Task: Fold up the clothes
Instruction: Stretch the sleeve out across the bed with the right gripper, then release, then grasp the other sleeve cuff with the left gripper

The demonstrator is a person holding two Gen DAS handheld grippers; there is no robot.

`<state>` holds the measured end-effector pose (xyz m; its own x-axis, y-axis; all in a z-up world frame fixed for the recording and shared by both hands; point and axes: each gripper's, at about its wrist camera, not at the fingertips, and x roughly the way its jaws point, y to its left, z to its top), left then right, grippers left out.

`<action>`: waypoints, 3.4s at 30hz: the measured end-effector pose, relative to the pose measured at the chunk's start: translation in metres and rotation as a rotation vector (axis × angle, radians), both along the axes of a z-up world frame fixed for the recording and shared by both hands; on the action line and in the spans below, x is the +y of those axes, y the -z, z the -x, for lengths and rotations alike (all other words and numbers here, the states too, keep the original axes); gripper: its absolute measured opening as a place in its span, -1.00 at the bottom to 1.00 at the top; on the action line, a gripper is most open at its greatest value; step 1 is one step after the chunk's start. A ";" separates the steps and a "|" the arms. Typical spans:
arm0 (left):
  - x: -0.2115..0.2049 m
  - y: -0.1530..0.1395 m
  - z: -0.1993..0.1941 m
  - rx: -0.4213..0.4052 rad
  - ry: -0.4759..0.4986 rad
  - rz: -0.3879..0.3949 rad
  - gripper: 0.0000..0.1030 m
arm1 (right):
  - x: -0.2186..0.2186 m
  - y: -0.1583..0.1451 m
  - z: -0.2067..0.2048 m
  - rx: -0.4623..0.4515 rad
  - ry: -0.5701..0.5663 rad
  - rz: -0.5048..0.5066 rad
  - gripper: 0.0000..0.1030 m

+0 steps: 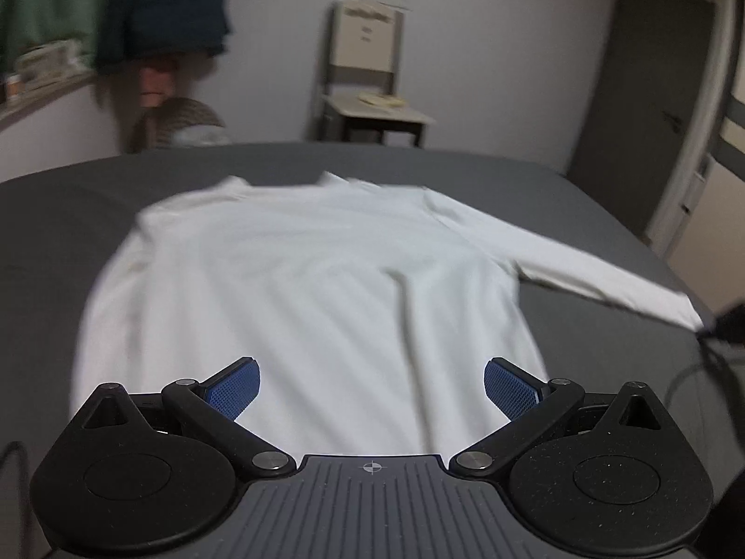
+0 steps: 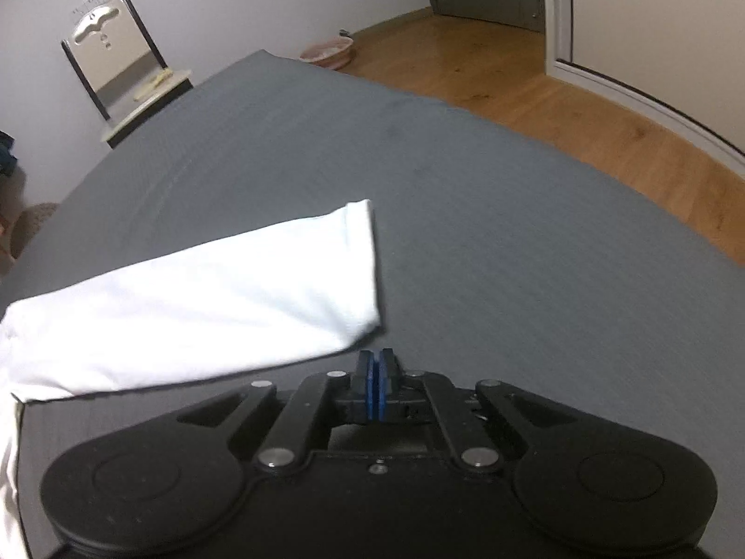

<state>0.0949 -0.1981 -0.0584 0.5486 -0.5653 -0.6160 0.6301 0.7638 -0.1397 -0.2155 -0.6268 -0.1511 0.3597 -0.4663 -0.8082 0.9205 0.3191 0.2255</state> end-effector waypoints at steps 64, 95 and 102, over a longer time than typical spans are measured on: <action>0.196 0.033 -0.272 0.039 -0.555 -0.660 -1.00 | 0.430 -0.006 -0.209 -0.125 -1.298 -0.041 0.22; 0.299 0.079 -0.143 0.277 -0.413 -0.245 -0.99 | 0.437 -0.007 -0.206 -0.116 -1.287 -0.065 0.23; 0.333 0.055 -0.157 0.199 -0.568 -0.469 -0.99 | 0.431 -0.003 -0.206 -0.110 -1.259 -0.082 0.23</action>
